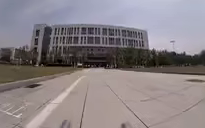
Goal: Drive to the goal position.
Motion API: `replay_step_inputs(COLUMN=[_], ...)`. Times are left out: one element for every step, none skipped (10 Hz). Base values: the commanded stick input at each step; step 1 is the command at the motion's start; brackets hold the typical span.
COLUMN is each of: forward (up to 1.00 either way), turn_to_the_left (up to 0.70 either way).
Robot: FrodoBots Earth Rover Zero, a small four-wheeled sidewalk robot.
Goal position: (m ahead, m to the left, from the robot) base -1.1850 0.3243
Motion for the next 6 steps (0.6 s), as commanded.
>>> replay_step_inputs(forward=[1.0, 1.0, 1.0, 1.0, 1.0, 1.0], turn_to_the_left=[0.0, 0.0, 0.0, 0.0, 0.0, 0.0])
